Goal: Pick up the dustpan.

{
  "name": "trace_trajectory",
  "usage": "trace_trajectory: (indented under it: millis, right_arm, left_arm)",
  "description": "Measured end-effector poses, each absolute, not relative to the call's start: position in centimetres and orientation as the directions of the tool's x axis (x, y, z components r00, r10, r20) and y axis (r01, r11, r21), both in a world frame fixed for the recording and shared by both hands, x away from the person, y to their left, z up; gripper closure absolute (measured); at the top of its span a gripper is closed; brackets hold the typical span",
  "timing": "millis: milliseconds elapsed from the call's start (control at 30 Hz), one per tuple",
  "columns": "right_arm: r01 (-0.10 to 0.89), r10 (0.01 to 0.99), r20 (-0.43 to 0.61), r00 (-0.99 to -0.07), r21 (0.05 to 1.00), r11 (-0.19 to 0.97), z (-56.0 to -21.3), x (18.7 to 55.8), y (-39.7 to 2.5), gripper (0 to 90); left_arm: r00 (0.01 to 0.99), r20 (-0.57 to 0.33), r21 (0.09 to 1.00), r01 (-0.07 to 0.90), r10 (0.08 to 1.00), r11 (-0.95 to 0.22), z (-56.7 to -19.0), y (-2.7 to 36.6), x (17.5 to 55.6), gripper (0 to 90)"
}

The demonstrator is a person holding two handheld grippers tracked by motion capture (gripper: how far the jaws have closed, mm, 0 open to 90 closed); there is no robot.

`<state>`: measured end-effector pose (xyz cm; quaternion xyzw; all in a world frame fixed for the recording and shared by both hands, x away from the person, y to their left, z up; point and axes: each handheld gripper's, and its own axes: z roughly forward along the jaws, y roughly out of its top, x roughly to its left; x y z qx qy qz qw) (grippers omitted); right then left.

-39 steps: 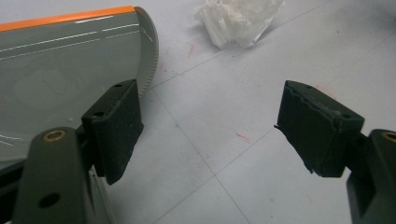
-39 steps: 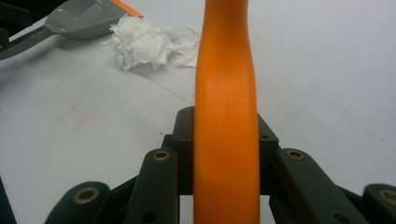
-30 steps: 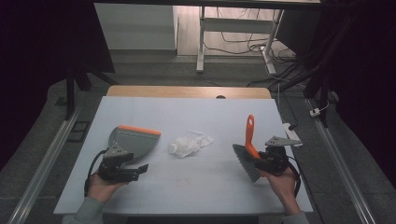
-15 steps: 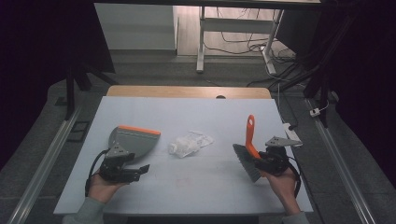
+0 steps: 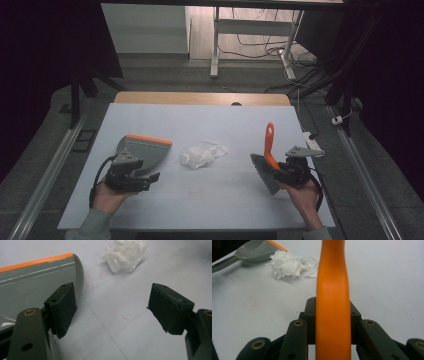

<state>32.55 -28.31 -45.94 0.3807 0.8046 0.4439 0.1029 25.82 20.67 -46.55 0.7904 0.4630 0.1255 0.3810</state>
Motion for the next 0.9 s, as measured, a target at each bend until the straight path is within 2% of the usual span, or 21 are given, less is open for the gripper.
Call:
trace_trajectory:
  millis: [233,533,900]
  right_arm:
    - [0.515,0.702,0.167,-0.692,0.797,0.317,-45.7,32.5,-28.3,70.1]
    - [0.511,0.704,0.162,-0.691,0.798,0.319,-45.7,32.5,-28.3,70.1]
    - [0.517,0.707,0.161,-0.688,0.793,0.323,-45.9,32.5,-28.0,70.1]
  left_arm:
    - [0.518,-0.140,0.704,0.651,0.844,-0.283,-45.0,21.0,26.4,22.8]
    - [0.449,-0.100,0.681,0.681,0.888,-0.267,-44.1,24.0,25.9,21.8]
    - [0.403,-0.115,0.632,0.735,0.908,-0.247,-44.9,25.9,26.1,21.0]
